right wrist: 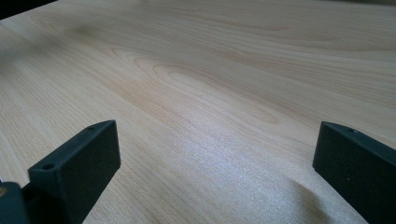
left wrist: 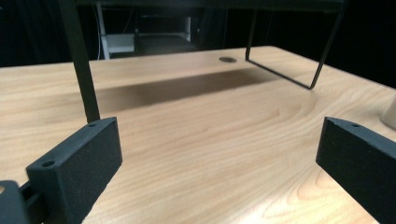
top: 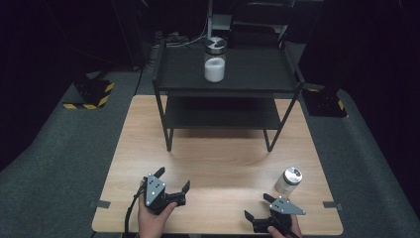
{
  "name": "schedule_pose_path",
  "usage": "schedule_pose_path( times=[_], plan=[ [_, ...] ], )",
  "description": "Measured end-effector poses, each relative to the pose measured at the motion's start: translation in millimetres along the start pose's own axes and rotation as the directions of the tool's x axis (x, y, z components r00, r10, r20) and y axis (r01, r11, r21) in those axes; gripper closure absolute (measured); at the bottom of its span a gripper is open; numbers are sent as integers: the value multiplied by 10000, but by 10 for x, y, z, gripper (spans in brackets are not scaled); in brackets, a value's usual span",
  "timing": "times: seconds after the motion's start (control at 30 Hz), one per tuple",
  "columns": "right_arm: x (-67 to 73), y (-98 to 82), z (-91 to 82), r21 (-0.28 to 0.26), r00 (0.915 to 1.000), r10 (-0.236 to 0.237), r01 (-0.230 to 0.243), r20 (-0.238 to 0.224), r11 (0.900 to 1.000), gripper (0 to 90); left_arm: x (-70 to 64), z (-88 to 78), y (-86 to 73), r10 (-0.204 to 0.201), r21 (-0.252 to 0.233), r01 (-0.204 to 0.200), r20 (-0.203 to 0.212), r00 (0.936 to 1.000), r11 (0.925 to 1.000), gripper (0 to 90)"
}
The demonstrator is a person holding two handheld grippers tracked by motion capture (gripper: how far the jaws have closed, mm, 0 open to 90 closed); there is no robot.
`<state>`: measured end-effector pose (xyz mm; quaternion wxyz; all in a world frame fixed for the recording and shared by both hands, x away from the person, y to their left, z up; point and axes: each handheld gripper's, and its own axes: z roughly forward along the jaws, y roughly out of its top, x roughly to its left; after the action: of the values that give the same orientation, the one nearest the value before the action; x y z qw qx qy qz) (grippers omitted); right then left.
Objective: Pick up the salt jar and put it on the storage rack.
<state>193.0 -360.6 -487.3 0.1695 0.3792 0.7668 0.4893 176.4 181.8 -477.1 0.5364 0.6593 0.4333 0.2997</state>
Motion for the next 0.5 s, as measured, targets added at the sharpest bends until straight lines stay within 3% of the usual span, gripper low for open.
schedule_pose_path(
  times=[0.27,0.43,0.5],
  plan=[
    [0,-4,-2,-21,10000,-1,1,6,10000,2,31,3,-100,-237,853,236,-4,9997,9961,5],
    [5,-11,-4,-42,10000,67,-66,67,10000,2,49,21,-120,-281,1383,243,258,9993,9901,5],
    [4,-9,-2,-33,9999,85,-84,71,10000,2,46,18,-125,-248,1344,209,269,9993,9907,6]
  ],
)
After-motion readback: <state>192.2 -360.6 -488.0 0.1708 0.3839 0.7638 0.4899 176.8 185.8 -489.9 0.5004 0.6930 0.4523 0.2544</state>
